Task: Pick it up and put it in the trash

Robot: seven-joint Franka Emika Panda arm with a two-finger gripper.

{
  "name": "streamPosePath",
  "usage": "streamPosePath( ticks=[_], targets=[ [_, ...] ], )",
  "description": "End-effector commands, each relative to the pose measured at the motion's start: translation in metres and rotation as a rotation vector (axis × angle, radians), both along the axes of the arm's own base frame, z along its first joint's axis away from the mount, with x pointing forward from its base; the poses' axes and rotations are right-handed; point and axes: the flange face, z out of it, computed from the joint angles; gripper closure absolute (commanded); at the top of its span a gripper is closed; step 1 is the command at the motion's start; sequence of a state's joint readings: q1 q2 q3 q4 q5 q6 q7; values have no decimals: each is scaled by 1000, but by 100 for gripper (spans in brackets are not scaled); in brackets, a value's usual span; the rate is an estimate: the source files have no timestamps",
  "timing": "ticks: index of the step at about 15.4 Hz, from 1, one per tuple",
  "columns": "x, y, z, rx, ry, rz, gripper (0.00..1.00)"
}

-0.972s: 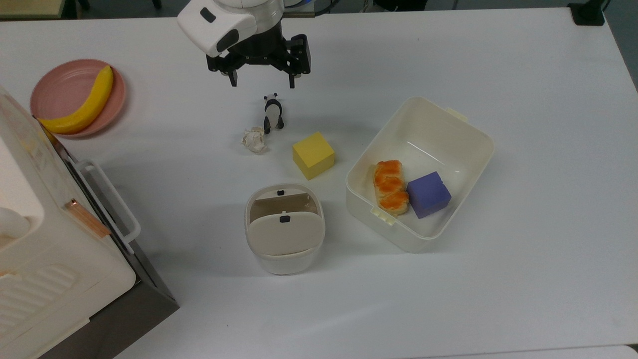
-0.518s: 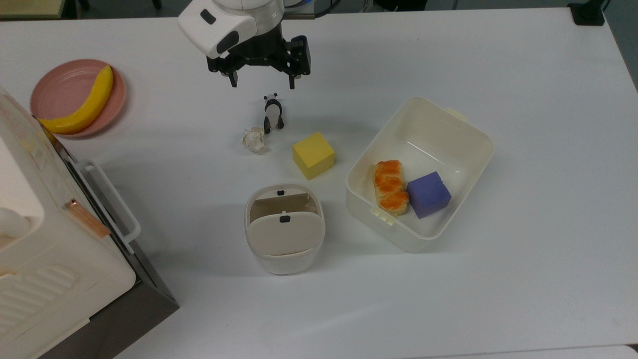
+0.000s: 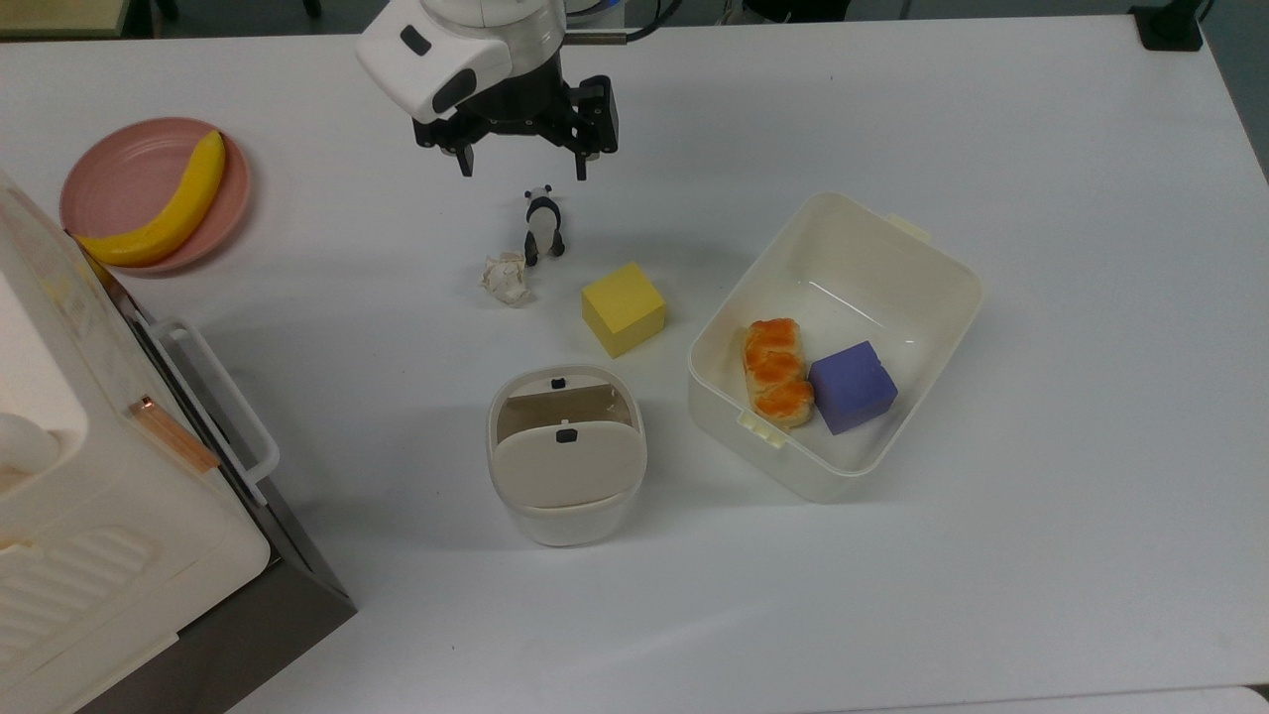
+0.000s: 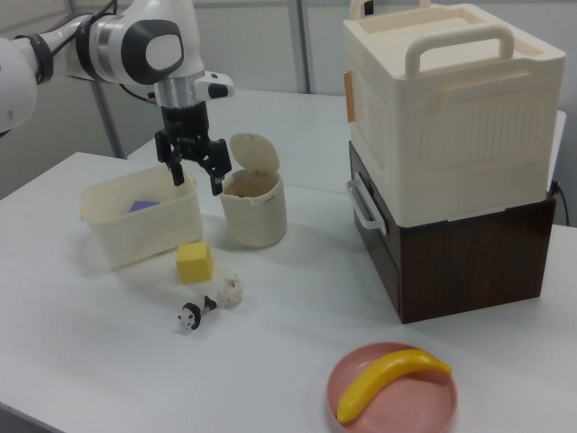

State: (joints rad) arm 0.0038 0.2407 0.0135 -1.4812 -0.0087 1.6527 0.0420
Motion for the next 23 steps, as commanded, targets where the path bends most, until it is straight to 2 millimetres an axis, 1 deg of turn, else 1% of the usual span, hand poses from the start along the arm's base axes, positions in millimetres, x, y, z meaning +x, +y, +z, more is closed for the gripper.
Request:
streamPosePath(
  ticks=[1,3,4,7,8,9,10,12,14,17,19,21,23],
  targets=[
    [-9,-2,-21,1,59,59,0],
    [-15,-8,-45,-17,105,77,0],
    [-16,-7,-52,-36,112,86,0],
    [-17,-7,-86,-50,102,97,0],
    [-15,-8,-108,-62,88,103,0],
    [-12,-9,-122,-64,80,101,0],
    [-5,-9,-142,-66,82,102,0],
    [0,-11,-160,-78,85,110,0],
    [1,-11,-176,-87,105,118,5],
    [4,-16,-199,-111,124,138,17],
    [4,-19,-207,-126,138,148,27],
    [4,-21,-208,-135,141,160,45],
    [4,-26,-207,-131,144,181,68]
  ],
)
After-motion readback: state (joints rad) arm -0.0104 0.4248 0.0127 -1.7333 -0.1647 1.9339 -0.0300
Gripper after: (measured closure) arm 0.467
